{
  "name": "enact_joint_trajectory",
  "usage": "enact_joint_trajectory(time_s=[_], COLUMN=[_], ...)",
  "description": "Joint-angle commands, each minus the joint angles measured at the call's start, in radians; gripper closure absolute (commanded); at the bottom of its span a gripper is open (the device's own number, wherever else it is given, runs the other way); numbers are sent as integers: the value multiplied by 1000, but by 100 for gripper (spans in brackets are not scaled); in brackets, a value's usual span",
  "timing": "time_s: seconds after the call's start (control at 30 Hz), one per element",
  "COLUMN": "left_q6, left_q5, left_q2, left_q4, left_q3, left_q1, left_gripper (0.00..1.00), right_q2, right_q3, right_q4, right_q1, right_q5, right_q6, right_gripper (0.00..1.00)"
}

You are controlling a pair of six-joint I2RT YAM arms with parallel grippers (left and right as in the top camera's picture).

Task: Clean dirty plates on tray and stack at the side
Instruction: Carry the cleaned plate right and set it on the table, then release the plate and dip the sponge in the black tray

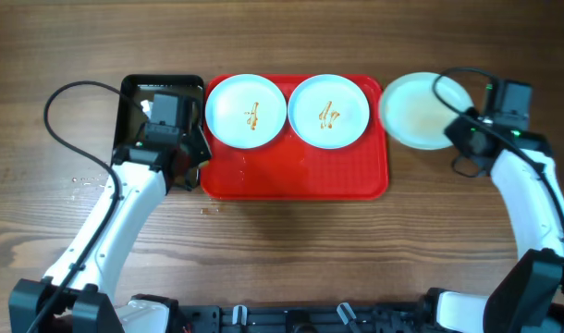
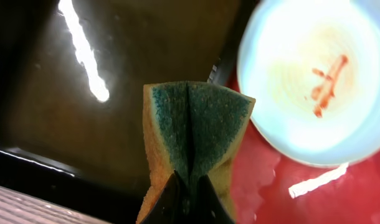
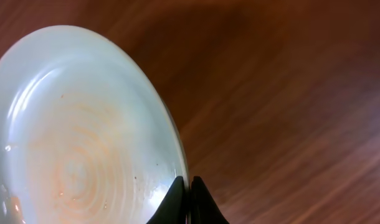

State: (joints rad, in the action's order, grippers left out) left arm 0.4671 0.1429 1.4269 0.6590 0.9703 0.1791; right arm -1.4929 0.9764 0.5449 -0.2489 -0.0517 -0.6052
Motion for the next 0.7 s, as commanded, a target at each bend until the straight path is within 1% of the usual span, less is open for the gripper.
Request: enact_joint_trajectory(time_s=[0.0, 0.07, 0.17, 0.2, 0.23, 0.33, 0.43, 0.47, 0.5, 0.53, 0.6, 0.67], left_q6=[-20, -21, -72, -80, -109, -181, -257, -290, -351, -380, -433, -492], left_q5=[27, 27, 27, 27, 27, 23, 18, -10, -72, -95, -102, -136], left_q2=[21, 31, 31, 31, 31, 31, 35, 42, 58, 73, 126, 178], left_q4=[-21, -24, -32, -32, -32, -64, -111, -126, -147, -160, -199, -234], left_q3=[-2, -2, -2, -2, -2, -2, -2, -2, -2, -2, -2, -2], left_q1=[-57, -87, -109, -116, -125, -149, -169, -172, -173, -173, -173, -173], left_gripper=[96, 96, 96, 96, 96, 96, 96, 96, 96, 96, 96, 96], right_q2=[-31, -68, -86, -85, -85, -84, -79, -78, -78, -78, -78, -78], right_q3=[-36, -36, -36, -36, -36, -35, -35, -35, -35, -35, -35, -35], right_q4=[-1, -1, -1, -1, 3, 7, 59, 81, 107, 121, 139, 140], right_q1=[-77, -105, -108, -108, -108, -108, -108, -106, -95, -85, -48, -1], right_q5=[23, 23, 24, 35, 65, 329, 542, 568, 568, 568, 556, 518], right_q6=[3, 3, 3, 4, 16, 220, 350, 377, 412, 434, 475, 475], right_gripper=[96, 96, 93, 87, 77, 72, 66, 66, 66, 66, 66, 66])
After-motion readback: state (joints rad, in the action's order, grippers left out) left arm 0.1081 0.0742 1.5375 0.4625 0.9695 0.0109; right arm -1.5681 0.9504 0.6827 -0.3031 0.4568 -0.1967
